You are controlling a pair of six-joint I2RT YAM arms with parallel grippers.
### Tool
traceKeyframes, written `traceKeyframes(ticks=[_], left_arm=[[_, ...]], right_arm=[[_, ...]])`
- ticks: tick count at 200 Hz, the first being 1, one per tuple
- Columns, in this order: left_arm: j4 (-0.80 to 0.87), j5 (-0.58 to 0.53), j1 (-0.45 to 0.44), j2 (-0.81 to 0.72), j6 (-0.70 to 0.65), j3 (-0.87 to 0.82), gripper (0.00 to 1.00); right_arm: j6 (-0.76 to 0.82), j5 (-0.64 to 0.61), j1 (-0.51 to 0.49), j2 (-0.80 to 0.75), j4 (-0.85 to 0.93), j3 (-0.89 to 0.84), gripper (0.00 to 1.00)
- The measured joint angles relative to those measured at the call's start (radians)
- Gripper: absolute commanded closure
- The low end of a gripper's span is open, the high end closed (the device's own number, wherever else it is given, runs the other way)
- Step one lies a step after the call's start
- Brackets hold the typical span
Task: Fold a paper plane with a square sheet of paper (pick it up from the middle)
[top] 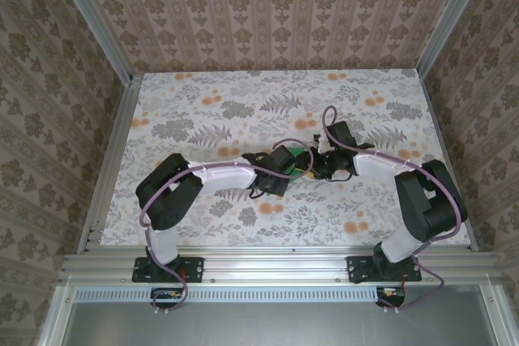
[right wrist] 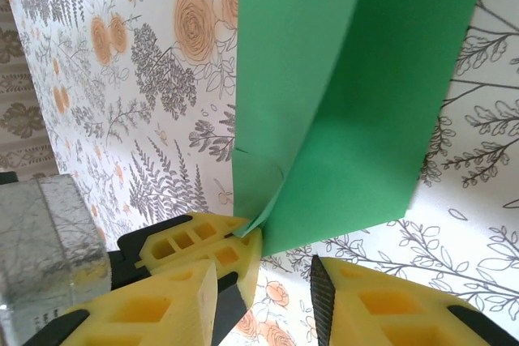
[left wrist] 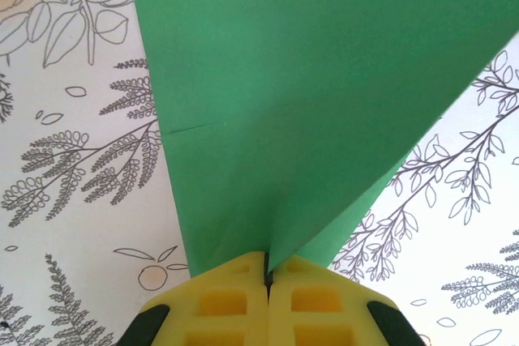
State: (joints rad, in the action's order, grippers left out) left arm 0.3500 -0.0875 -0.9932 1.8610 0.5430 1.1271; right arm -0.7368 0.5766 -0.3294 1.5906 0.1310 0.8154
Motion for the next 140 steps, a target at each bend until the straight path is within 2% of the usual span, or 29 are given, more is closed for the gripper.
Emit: traceKeyframes(ticks=[57,105,123,140], left_arm=[[-0.027,0.060,0.013,-0.005,0.000,-0.013,0.96],[-0.143,0.188,0.072,-0.041,0.017,-0.096,0.96],[-0.190,0.246,0.100,-0.051,0.030,-0.128,0.96],[-0.227,0.296,0.125,-0.056,0.040,-0.150,0.96]], right_arm=[[-0.024,0.037,0.000,0.048,-0.037,0.017,0.60],[-0.023,0.029,0.000,0.016,-0.052,0.002,0.57],[-0.024,0.022,0.000,-0.021,-0.064,-0.025,0.63],[-0.021,0.022,0.000,-0.032,-0.081,-0.048,0.77]])
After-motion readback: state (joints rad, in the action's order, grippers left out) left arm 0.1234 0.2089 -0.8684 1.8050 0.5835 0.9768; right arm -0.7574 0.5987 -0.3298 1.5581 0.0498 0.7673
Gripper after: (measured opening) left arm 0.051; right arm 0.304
